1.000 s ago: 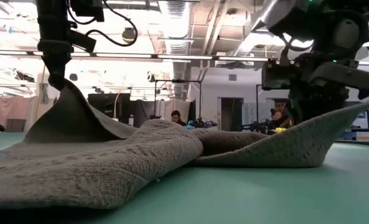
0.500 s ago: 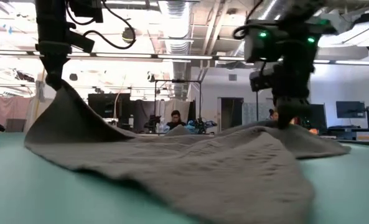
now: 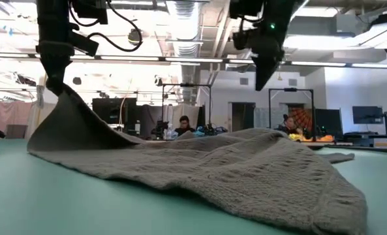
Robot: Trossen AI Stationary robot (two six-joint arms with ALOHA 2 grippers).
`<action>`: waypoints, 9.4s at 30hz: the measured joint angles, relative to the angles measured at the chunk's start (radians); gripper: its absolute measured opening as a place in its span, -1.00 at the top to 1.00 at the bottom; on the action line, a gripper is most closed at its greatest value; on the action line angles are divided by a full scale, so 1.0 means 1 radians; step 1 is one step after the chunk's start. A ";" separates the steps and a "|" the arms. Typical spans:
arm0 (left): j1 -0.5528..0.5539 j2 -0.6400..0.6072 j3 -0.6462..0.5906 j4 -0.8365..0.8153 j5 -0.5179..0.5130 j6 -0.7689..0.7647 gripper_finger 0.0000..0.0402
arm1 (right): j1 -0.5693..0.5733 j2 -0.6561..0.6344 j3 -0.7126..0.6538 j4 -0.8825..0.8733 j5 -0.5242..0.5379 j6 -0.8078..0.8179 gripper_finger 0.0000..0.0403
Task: Roll towel
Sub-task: Roll the gray towel
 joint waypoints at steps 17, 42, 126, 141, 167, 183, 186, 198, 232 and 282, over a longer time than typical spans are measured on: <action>-0.014 0.000 -0.160 0.054 0.052 0.053 0.97 | 0.435 0.002 -0.479 0.582 0.004 0.322 0.68; -0.014 -0.001 -0.160 -0.041 0.086 -0.031 0.97 | 0.430 0.002 -0.517 -0.010 0.023 0.500 0.71; -0.045 -0.398 0.017 0.414 0.392 -0.107 0.99 | 1.242 -0.331 -0.196 0.257 0.587 0.547 0.91; 0.099 -0.551 0.036 -0.021 0.289 -0.429 0.99 | 0.996 -0.504 -0.202 0.094 0.522 0.585 0.91; 0.099 -0.551 0.035 -0.174 0.573 -0.253 0.99 | 1.328 -0.115 -0.220 0.633 0.323 0.637 0.90; 0.099 -0.550 -0.047 0.149 0.275 -0.163 0.99 | 1.328 -0.188 -0.219 -0.003 0.298 1.278 0.89; 0.099 -0.550 -0.137 0.215 0.276 -0.160 0.99 | 1.328 -0.182 -0.219 -0.035 0.315 1.257 0.89; 0.138 -0.479 -0.290 0.904 0.448 -0.173 0.99 | 1.230 -0.277 -0.219 -0.199 0.791 0.949 0.89; 0.357 -0.496 0.139 0.368 0.798 -0.191 0.99 | 0.840 -0.563 -0.054 0.040 0.138 0.255 0.90; 0.322 -0.179 0.323 1.179 0.683 -0.081 1.00 | 0.716 -1.000 -0.184 0.502 0.806 -0.474 0.89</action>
